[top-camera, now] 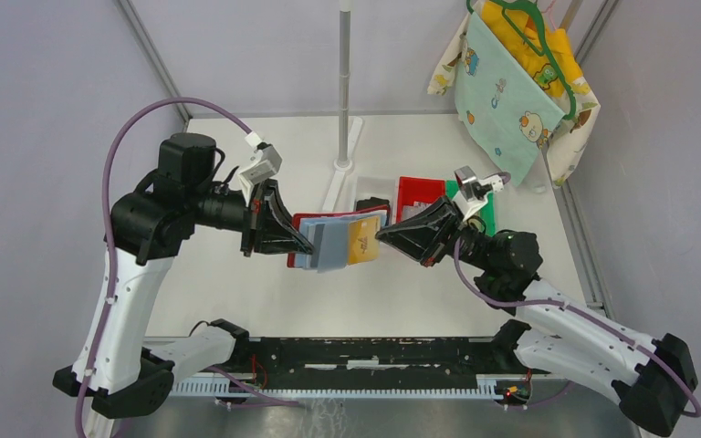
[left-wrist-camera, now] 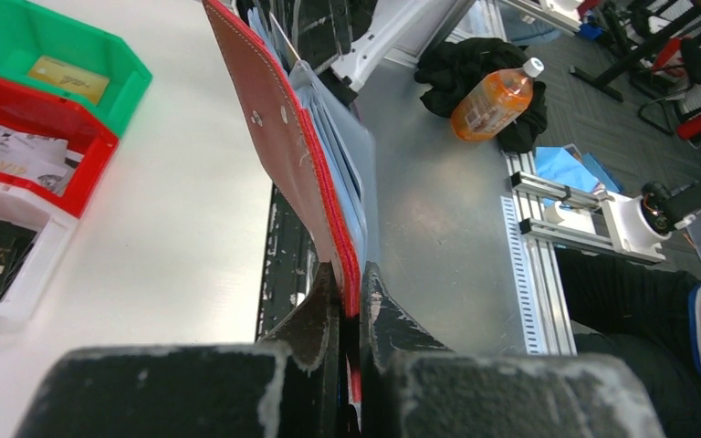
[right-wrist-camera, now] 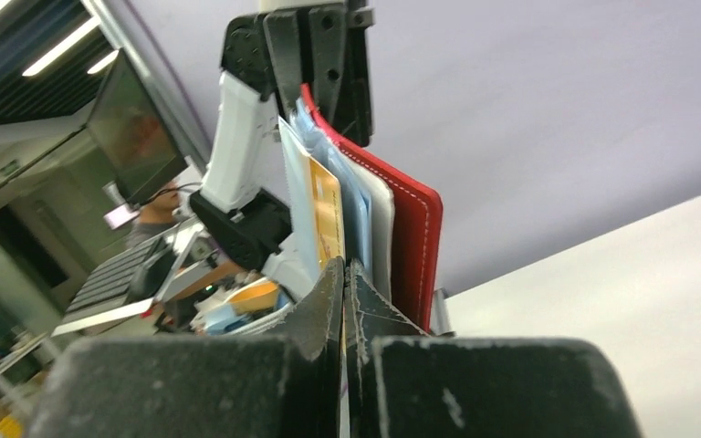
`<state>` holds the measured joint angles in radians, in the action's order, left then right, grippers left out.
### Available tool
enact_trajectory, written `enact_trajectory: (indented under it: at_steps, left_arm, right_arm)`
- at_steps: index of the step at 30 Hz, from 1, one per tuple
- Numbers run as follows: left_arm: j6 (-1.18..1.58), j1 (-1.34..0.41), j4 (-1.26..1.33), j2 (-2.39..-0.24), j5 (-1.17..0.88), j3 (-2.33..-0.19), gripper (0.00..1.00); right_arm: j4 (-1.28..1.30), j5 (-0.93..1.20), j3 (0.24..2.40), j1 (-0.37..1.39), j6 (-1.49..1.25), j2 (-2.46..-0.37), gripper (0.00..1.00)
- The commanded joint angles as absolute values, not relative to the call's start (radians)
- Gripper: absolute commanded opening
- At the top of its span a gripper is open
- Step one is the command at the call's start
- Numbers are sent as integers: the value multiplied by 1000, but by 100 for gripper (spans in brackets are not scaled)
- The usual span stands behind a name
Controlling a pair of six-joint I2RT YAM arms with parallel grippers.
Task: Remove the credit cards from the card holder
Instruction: Remove the credit card from the card holder, then place the credit card in the storage box.
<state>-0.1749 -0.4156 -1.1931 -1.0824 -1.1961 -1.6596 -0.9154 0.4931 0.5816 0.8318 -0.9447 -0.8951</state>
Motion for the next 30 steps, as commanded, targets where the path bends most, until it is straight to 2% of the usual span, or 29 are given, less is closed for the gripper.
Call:
enact_trajectory:
  at_steps: [1, 5, 10, 19, 23, 30]
  left_arm:
    - [-131, -413, -1117, -1084, -1149, -1703, 2]
    - [-111, -412, -1090, -1110, -1015, -1705, 2]
    - [-150, -410, -1113, -1136, -856, -1708, 2]
    - [-191, -405, -1122, -1130, -796, -1697, 2]
    - [-202, -405, -1128, -1125, -816, -1703, 2]
    - [-222, -404, -1160, -1124, -937, -1715, 2]
  right_arm:
    - [-825, 496, 586, 732, -926, -816, 0]
    - [-713, 527, 604, 664, -920, -801, 0]
    - [-455, 574, 643, 510, -842, -774, 0]
    - [-123, 722, 685, 116, -765, -755, 0]
    - [190, 556, 780, 47, -539, -779, 0]
    - [433, 163, 881, 26, -319, -832, 0]
